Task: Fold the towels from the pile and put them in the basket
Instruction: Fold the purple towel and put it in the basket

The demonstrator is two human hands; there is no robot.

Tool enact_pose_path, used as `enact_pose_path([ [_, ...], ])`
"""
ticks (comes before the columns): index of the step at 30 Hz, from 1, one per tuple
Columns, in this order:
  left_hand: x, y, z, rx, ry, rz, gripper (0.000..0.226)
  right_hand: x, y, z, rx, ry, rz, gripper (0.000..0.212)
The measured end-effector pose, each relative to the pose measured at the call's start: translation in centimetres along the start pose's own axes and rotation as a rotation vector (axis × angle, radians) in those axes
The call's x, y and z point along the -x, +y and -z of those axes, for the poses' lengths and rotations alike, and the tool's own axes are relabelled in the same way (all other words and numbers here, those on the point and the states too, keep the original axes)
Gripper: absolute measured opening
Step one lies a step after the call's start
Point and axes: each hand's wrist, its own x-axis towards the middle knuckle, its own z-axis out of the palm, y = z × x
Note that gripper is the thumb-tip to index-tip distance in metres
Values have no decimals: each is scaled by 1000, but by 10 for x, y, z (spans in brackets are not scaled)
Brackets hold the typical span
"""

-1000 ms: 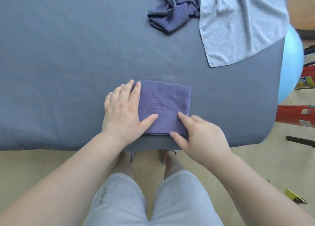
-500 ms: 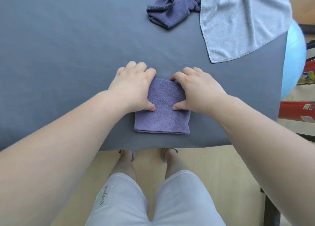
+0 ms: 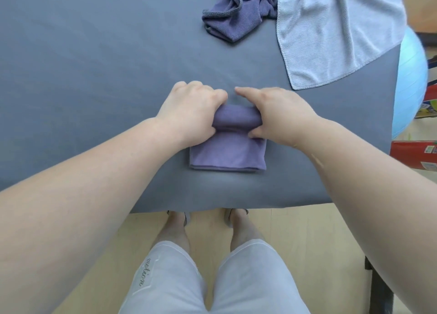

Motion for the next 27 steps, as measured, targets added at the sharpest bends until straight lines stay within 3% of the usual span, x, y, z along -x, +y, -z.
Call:
enact_pose_path([
  [2, -2, -5, 3, -10, 148, 19, 27, -2, -2, 1, 18, 171, -11, 63],
  [4, -1, -8, 4, -26, 289, 5, 27, 1, -3, -4, -10, 313, -12, 53],
  [7, 11, -6, -9, -24, 419, -50, 25, 17, -6, -18, -61, 325, 33, 87],
  [9, 24, -5, -23, -11, 470, -69, 33, 29, -6, -31, -60, 347, 53, 98],
  [12, 49, -1, -40, 0, 477, -75, 52, 43, -12, -55, -37, 506, 71, 84],
  [16, 78, 8, -51, -44, 333, -36, 72, 56, -27, -83, 126, 681, 88, 53],
  [19, 92, 12, -60, -63, 217, -24, 89, 70, -32, -94, 153, 606, 50, 61],
  [22, 100, 17, -71, -88, 126, 6, 99, 82, -38, -101, 188, 380, -9, 84],
  [24, 101, 19, -78, -121, 69, 30, 101, 83, -42, -103, 202, 264, -33, 92],
  [27, 102, 23, -87, -128, 31, 65, 97, 81, -46, -98, 190, 231, -46, 93],
])
